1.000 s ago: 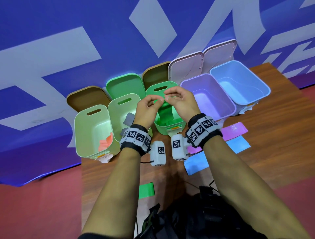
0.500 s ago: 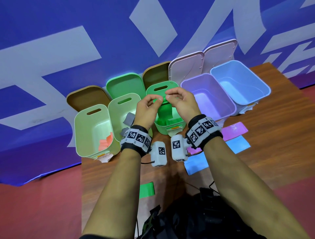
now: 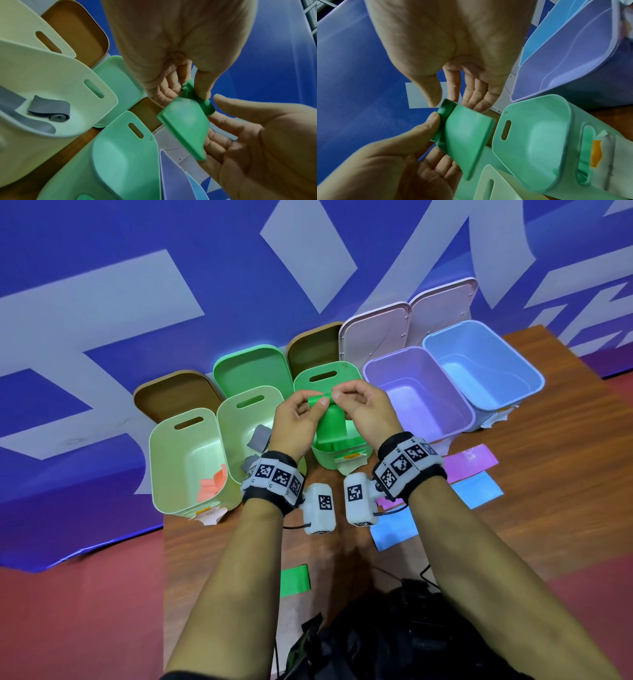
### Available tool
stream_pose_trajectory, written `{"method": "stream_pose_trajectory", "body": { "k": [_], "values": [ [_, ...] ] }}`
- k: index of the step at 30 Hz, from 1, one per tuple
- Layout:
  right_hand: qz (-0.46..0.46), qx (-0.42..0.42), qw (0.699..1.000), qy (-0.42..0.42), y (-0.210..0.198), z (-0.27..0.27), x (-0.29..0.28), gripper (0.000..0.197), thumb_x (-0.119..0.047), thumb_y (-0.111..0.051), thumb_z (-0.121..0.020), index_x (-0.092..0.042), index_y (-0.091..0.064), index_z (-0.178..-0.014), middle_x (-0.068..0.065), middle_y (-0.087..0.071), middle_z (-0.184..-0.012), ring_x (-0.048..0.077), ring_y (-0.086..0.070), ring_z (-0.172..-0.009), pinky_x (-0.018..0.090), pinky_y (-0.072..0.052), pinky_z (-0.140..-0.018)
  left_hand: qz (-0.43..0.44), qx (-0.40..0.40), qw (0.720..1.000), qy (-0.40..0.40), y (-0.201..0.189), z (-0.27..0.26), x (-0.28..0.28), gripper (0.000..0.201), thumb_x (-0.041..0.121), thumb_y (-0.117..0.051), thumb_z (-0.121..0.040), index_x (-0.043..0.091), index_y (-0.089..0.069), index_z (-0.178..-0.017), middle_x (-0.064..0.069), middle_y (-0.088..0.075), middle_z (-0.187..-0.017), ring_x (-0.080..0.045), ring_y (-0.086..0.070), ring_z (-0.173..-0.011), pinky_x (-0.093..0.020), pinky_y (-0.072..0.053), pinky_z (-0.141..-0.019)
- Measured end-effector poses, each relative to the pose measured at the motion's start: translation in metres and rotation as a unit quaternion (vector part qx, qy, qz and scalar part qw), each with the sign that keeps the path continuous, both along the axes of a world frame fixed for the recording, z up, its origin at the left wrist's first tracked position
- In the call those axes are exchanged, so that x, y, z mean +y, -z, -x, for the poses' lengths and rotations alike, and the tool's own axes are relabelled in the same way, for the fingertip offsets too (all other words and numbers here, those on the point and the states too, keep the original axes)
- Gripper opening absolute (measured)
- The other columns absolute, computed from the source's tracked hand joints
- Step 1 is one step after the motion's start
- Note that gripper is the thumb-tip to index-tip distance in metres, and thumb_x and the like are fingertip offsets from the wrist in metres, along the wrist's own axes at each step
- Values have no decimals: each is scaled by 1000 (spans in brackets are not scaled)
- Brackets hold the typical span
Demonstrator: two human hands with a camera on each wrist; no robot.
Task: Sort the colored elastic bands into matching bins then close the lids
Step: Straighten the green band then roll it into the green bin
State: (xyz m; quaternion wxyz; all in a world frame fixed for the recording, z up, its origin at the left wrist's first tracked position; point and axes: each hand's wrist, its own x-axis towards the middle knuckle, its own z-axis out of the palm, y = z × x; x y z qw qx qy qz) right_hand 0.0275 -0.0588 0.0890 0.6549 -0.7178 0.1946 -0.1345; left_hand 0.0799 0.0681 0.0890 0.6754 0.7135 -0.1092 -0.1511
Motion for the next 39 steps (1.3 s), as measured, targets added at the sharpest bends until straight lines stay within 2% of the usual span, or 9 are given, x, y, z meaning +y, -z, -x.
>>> {"method": "stream_pose_trajectory", "body": {
  "k": [3,7,13,19,22,26,29,32,39],
  "values": [
    [-9,4,1000,0,-2,0,0,7,-20,-65,-94,-26,-67,-92,-5,-67,-86,9,-63,-85,32,-52,-88,3,-4,1000,3,1,-2,0,11,2,-65,-91,10,-64,-99,6,-65,-73,0,-60,-68,-17,-49,-69],
    [-10,-7,1000,-8,-4,0,-1,12,-9,-64,-93,-14,-69,-103,-3,-64,-86,6,-60,-83,19,-46,-82,1,-4,1000,-7,1,1,1,5,14,-65,-93,17,-66,-90,12,-60,-61,-6,-53,-64,-22,-43,-66],
    [-19,4,1000,-1,-4,0,-2,10,-17,-67,-92,-20,-69,-101,-3,-67,-88,8,-63,-86,26,-51,-85,15,-22,1000,10,0,3,3,7,15,-68,-90,17,-66,-96,-6,-67,-80,-14,-60,-78,-29,-49,-75],
    [-8,-11,1000,1,-4,-1,-5,16,-5,-65,-90,-11,-70,-104,-4,-64,-92,5,-60,-88,15,-46,-81,4,-3,1000,9,-2,6,2,8,34,-69,-87,27,-69,-93,-20,-57,-76,-27,-50,-73,-36,-43,-71],
    [-10,-4,1000,1,-2,-1,-4,11,-13,-68,-91,-19,-69,-100,-7,-64,-88,7,-60,-88,24,-48,-85,8,-19,1000,24,-3,5,3,6,20,-67,-92,24,-68,-97,-25,-63,-81,-26,-59,-78,-39,-50,-79],
    [-12,1,1000,7,0,0,-4,3,-20,-67,-93,-22,-68,-94,-5,-64,-77,6,-58,-71,28,-50,-78,5,-28,999,27,-3,3,2,7,13,-65,-94,17,-67,-99,-12,-63,-73,-18,-56,-73,-30,-48,-73],
    [-4,-7,1000,8,-2,0,-5,8,-14,-68,-91,-16,-68,-99,-5,-64,-82,2,-60,-75,16,-48,-75,-10,-14,1000,18,-4,4,0,8,22,-63,-95,27,-67,-92,-16,-61,-80,-22,-55,-79,-32,-47,-71],
    [-10,-4,1000,4,-2,-1,-5,12,-15,-70,-90,-17,-69,-101,-4,-64,-87,7,-61,-83,22,-49,-82,-7,-19,999,28,-3,2,1,10,24,-61,-96,30,-67,-91,-20,-63,-82,-23,-56,-80,-35,-48,-73],
    [-10,-1,1000,6,-5,-2,-8,15,-10,-72,-87,-13,-71,-102,-1,-65,-92,4,-61,-85,15,-47,-78,-13,8,1000,6,2,-2,-2,5,23,-60,-97,23,-64,-94,1,-70,-79,-11,-63,-78,-26,-50,-71]
  ]
}}
